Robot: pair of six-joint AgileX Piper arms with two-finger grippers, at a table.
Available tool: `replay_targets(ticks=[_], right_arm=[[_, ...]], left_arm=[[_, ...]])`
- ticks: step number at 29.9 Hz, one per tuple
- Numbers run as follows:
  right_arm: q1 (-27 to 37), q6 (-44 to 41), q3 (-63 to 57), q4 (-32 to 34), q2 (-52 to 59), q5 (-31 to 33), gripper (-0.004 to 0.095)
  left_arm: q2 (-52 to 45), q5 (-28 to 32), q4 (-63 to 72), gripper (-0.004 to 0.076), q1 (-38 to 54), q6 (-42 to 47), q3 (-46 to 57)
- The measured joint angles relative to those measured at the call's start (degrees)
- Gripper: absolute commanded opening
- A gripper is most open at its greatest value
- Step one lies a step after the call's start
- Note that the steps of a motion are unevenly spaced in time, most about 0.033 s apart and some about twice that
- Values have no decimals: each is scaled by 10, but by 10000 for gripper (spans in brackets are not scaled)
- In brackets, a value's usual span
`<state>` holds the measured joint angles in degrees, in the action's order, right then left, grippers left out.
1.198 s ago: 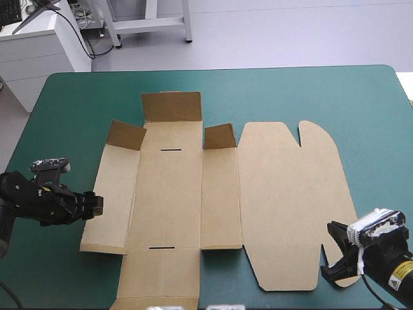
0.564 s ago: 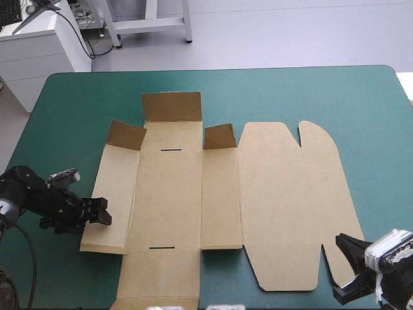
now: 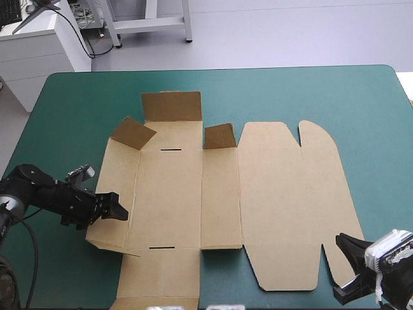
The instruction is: Fold the box
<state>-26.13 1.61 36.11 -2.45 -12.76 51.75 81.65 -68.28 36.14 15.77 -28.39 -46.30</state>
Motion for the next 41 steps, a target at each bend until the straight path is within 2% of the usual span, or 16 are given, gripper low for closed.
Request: replay_targets(ticks=[4,15,23,28,33,37,41], right_arm=[[0,0,0,0,0,0,0],[0,0,0,0,0,0,0],[0,-13,0,-5,0,-5,0],[0,-19,0,-5,0,-6,0],[0,-20,0,-5,0,-6,0],[0,-21,0,-5,0,-2,0],[0,-21,0,-5,0,-3,0]], left_arm=[[0,-1,-7,-9,0,0,0],[0,-9,-38,-8,-1,-5,-23],[1,-15,-133,-8,-14,-6,-163],[3,-20,-224,-8,-78,-4,-259],[25,-23,-352,-8,-184,-16,-332],[48,-19,-448,-8,-265,-26,-357],[65,21,-531,-8,-329,-32,-359]])
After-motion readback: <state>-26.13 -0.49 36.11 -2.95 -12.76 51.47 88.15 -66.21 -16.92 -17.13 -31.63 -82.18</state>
